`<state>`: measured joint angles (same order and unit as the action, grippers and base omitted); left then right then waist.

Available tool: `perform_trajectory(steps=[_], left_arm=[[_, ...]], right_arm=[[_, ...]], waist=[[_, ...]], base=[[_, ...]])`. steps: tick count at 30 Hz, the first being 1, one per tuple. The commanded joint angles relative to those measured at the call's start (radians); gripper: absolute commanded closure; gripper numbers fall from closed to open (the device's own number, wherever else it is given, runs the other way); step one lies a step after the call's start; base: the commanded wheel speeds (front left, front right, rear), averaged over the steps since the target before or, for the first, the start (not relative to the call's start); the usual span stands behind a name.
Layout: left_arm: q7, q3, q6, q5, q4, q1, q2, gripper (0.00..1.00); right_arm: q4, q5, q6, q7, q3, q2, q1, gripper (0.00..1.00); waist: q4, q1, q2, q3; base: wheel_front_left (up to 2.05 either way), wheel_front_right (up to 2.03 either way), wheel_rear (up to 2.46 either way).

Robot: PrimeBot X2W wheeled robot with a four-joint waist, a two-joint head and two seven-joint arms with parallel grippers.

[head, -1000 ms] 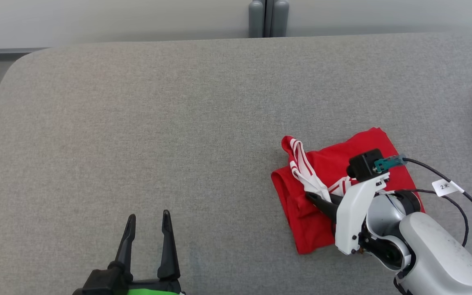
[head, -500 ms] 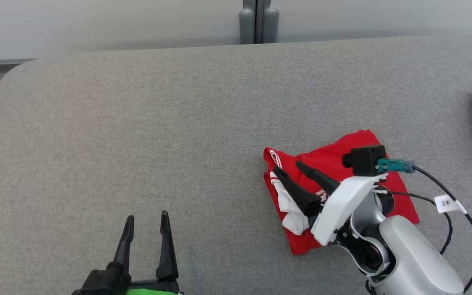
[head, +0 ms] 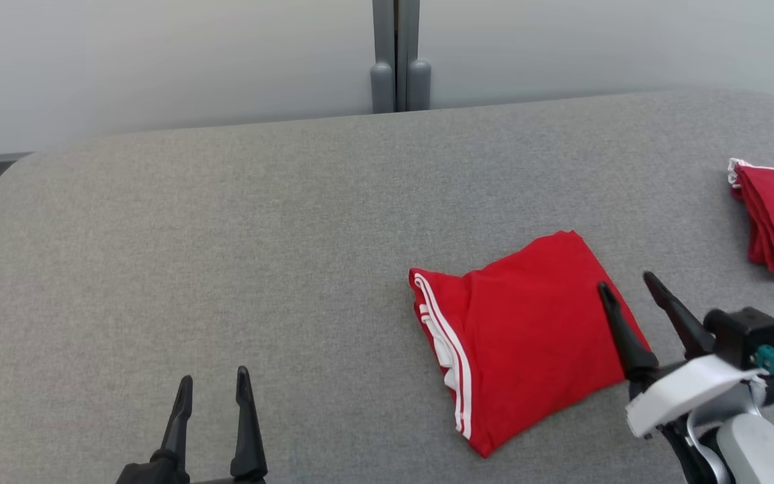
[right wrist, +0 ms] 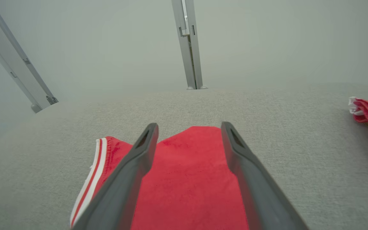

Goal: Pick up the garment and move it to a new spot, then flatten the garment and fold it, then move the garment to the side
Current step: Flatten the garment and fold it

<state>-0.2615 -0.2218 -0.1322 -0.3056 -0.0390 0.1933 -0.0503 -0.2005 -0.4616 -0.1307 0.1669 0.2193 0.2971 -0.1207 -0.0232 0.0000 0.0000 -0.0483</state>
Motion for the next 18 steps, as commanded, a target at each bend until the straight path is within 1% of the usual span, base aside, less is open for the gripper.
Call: perform_trajectory(steps=[1,3,7,10,12,18], left_arm=[[-0.005,0.012,0.007,0.01,0.003,0.021,-0.002,0.0],[-0.005,0.023,0.019,0.026,0.005,0.028,-0.002,0.0],[-0.005,0.056,0.038,0.048,0.016,0.043,-0.002,0.0],[-0.005,0.081,0.049,0.059,0.025,0.058,-0.002,0.0],[-0.004,0.091,0.053,0.064,0.029,0.071,-0.002,0.0],[-0.004,0.108,0.062,0.07,0.035,0.11,-0.002,0.0]], right_arm=[[-0.029,0.039,0.0,0.032,-0.021,0.009,0.031,0.0],[-0.064,0.101,0.0,0.069,-0.053,0.017,0.059,0.0],[-0.097,0.174,0.0,0.097,-0.111,0.001,0.114,0.0],[-0.054,0.22,0.0,0.098,-0.144,-0.008,0.151,0.0],[-0.035,0.231,0.0,0.098,-0.164,-0.02,0.18,0.0],[-0.013,0.235,0.001,0.099,-0.153,-0.022,0.221,0.0]], waist=[[0.018,0.0,0.0,0.032],[0.02,0.0,0.0,0.044],[0.023,0.0,0.0,0.059],[0.024,0.0,0.0,0.071],[0.022,0.0,0.0,0.078],[0.005,0.0,0.0,0.096]], base=[[0.0,0.0,0.0],[0.0,0.0,0.0],[0.0,0.0,0.0],[0.0,0.0,0.0],[0.0,0.0,0.0],[0.0,0.0,0.0]])
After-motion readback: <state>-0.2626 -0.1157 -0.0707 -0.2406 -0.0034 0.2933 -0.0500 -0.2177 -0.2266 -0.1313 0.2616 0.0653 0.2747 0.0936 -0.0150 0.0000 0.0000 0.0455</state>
